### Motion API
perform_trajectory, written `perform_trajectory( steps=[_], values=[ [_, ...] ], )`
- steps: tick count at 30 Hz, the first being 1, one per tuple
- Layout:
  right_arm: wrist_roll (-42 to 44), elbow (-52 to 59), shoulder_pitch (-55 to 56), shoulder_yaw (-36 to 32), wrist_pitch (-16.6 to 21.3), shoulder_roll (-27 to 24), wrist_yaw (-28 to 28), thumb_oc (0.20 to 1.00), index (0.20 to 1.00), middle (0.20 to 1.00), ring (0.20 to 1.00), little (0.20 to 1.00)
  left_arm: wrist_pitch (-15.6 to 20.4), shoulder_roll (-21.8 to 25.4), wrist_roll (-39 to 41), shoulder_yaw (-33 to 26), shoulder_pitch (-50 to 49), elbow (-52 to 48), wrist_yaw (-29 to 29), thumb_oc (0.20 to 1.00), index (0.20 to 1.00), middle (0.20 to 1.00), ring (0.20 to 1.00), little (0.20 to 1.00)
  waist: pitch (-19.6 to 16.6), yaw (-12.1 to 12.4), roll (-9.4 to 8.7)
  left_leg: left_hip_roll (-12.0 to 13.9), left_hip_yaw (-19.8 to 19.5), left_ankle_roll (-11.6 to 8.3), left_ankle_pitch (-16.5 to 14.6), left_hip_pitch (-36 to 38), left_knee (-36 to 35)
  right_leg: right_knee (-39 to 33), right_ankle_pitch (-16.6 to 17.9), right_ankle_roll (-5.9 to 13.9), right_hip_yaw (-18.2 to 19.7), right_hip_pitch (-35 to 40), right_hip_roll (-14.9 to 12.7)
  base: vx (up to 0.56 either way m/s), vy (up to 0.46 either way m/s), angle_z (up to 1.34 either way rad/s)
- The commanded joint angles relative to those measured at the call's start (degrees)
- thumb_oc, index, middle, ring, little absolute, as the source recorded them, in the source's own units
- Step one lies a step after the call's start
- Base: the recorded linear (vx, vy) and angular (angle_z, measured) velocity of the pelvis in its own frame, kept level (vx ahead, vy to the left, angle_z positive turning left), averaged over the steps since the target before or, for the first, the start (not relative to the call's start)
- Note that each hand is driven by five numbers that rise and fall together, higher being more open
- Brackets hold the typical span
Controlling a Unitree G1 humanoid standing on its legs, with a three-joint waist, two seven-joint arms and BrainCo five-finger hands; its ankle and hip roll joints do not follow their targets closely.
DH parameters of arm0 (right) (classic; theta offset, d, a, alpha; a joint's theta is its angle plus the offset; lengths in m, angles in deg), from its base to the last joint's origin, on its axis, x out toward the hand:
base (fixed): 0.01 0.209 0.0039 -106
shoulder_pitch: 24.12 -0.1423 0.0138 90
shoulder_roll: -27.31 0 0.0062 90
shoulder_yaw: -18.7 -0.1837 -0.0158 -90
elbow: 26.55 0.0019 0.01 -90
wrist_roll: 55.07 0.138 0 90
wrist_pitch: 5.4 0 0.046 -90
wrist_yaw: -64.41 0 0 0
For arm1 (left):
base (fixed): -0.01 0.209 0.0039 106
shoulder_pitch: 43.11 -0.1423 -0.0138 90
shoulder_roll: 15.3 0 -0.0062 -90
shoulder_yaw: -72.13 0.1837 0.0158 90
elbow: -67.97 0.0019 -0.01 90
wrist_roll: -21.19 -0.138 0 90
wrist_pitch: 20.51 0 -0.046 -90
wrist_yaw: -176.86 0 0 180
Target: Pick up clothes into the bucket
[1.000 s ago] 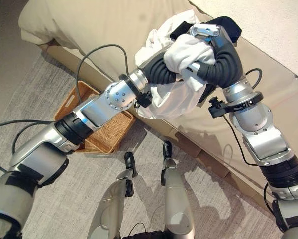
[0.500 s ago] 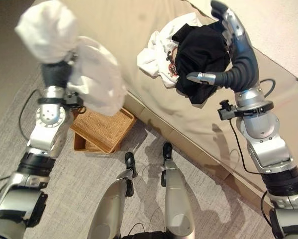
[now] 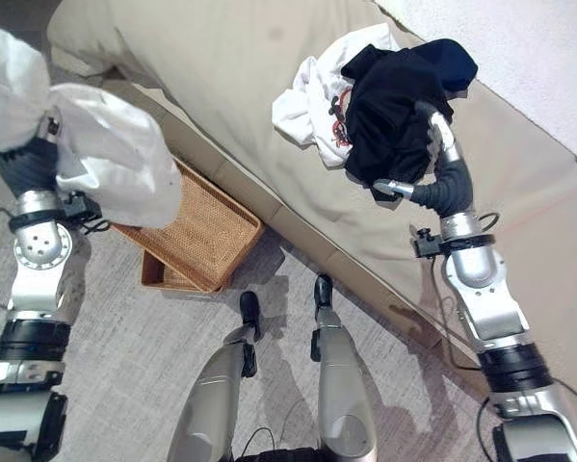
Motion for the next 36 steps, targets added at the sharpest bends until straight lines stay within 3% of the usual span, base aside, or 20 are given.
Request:
perform_trajectory(
  steps=[1, 14, 15, 16, 17, 19, 20, 21, 22, 25, 36],
  values=[
    [-1.68, 2.87, 0.99, -0.17, 1.87, 0.73, -1.37, 1.0, 1.0, 1.0, 1.0, 1.0, 1.24, 4.62, -4.14, -2.12, 2.61, 1.49, -2.53, 0.2, 0.2, 0.2, 0.2, 0.2, -2.24, 0.93, -1.81, -0.28, -4.0, -1.52, 0.04, -3.49, 3.57, 2.18, -1.87, 2.55, -2.85, 1.22, -3.08, 0.0, 0.0, 0.0],
    [-0.24, 5.53, 0.95, 0.36, 2.81, 0.81, -3.21, 1.0, 1.0, 1.0, 1.0, 1.0, -2.36, 9.65, -2.07, 3.19, 13.52, 13.08, -4.65, 0.2, 0.2, 0.2, 0.2, 0.2, -0.08, -1.42, -4.53, 0.79, -3.39, -1.36, -3.31, -15.96, 14.7, 6.63, -1.89, 2.68, -1.73, -8.69, -1.73, -0.01, 0.023, -0.02],
    [-0.3, 6.02, 1.04, 0.37, 2.83, 0.8, -3.31, 1.0, 1.0, 1.0, 1.0, 1.0, -2.5, 9.96, -1.72, 3.51, 14.1, 14.14, -4.47, 0.442, 0.442, 0.442, 0.442, 0.442, -0.08, -1.56, -4.71, 0.94, -3.32, -1.3, -3.57, -16.78, 15.27, 6.75, -1.9, 2.69, -1.6, -9.42, -1.56, 0.0, 0.017, -0.07],
    [-0.49, 6.31, 1.09, 0.74, 2.89, 0.88, -3.37, 1.0, 1.0, 1.0, 1.0, 1.0, -2.9, 9.98, -2.02, 3.79, 15.02, 15.21, -5.34, 1.0, 1.0, 1.0, 1.0, 1.0, -0.08, -1.74, -5.01, 1.05, -3.22, -1.28, -3.63, -17.38, 15.53, 6.75, -1.87, 2.73, -1.55, -9.83, -1.43, 0.09, 0.012, -0.08],
    [-0.69, 6.5, 0.97, 0.83, 2.82, 0.86, -3.63, 1.0, 1.0, 1.0, 1.0, 1.0, -2.99, 9.75, -1.49, 4.08, 15.57, 15.78, -5.34, 1.0, 1.0, 1.0, 1.0, 1.0, -0.08, -1.72, -5.03, 1.37, -3.73, -1.54, -5.49, -16.78, 15.9, 7.19, -3.34, 3.18, -1.24, -9.41, -0.97, 0.09, 0.006, -0.13],
    [-2.32, 7.02, 0.31, 0.23, 2.99, 1.14, -6.18, 1.0, 1.0, 1.0, 1.0, 1.0, -3.64, 8.62, -0.59, 4.57, 16.45, 17.97, -5.54, 1.0, 1.0, 1.0, 1.0, 1.0, -0.08, -1.98, -5.46, 1.25, -3.24, -1.24, -3.85, -18.46, 15.68, 6.36, -1.78, 2.86, -1.72, -10.76, -1.25, 0.01, 0.006, -0.16],
    [-2.36, 6.96, 0.21, 0.24, 2.96, 1.16, -6.2, 1.0, 1.0, 1.0, 1.0, 1.0, -3.67, 8.64, -0.59, 4.62, 16.58, 18.05, -5.55, 1.0, 1.0, 1.0, 1.0, 1.0, -0.08, -1.84, -5.26, 1.44, -3.77, -1.49, -5.51, -17.56, 15.83, 6.75, -3.21, 3.27, -1.35, -10.05, -0.87, 0.01, 0.002, -0.09],
    [-3.47, 6.89, -0.47, -0.38, 2.94, 1.17, -7.9, 1.0, 1.0, 1.0, 1.0, 1.0, -4.13, 8.41, -0.82, 4.9, 16.79, 18.12, -5.77, 1.0, 1.0, 1.0, 1.0, 1.0, -0.08, -1.78, -5.23, 1.45, -3.75, -1.49, -5.52, -17.56, 15.75, 6.54, -3.18, 3.34, -1.46, -9.99, -0.92, 0.0, 0.0, 0.0],
    [-10.05, 7.4, -2.88, -2.0, 2.41, -0.93, -12.05, 1.0, 1.0, 1.0, 1.0, 1.0, -5.39, 8.13, -2.36, 5.16, 16.55, 18.46, -6.65, 1.0, 1.0, 1.0, 1.0, 1.0, -0.08, -1.7, -5.26, 1.21, -3.26, -1.16, -3.99, -18.34, 15.39, 5.94, -1.8, 3.06, -1.78, -10.69, -1.35, -0.06, 0.019, 0.0],
    [-12.45, 5.76, -8.25, -3.37, 1.79, -3.6, -17.16, 1.0, 1.0, 1.0, 1.0, 1.0, -7.22, 8.0, -5.56, 5.69, 16.19, 17.77, -7.55, 1.0, 1.0, 1.0, 1.0, 1.0, -0.08, -1.12, -4.71, 0.9, -3.3, -1.0, -4.06, -18.1, 15.2, 6.08, -1.85, 3.06, -1.81, -10.65, -1.6, -0.02, 0.015, -0.02],
    [-15.78, 0.84, -21.73, -4.21, -2.27, -8.47, -23.87, 1.0, 1.0, 1.0, 1.0, 1.0, -12.2, 6.33, -10.43, 2.59, 11.66, 18.31, -9.61, 1.0, 1.0, 1.0, 1.0, 1.0, -0.08, 0.84, -3.73, 0.39, -3.62, -0.67, -4.13, -17.51, 14.52, 6.36, -2.19, 2.85, -2.21, -10.4, -1.82, 0.0, 0.001, 0.01]
  ],
)
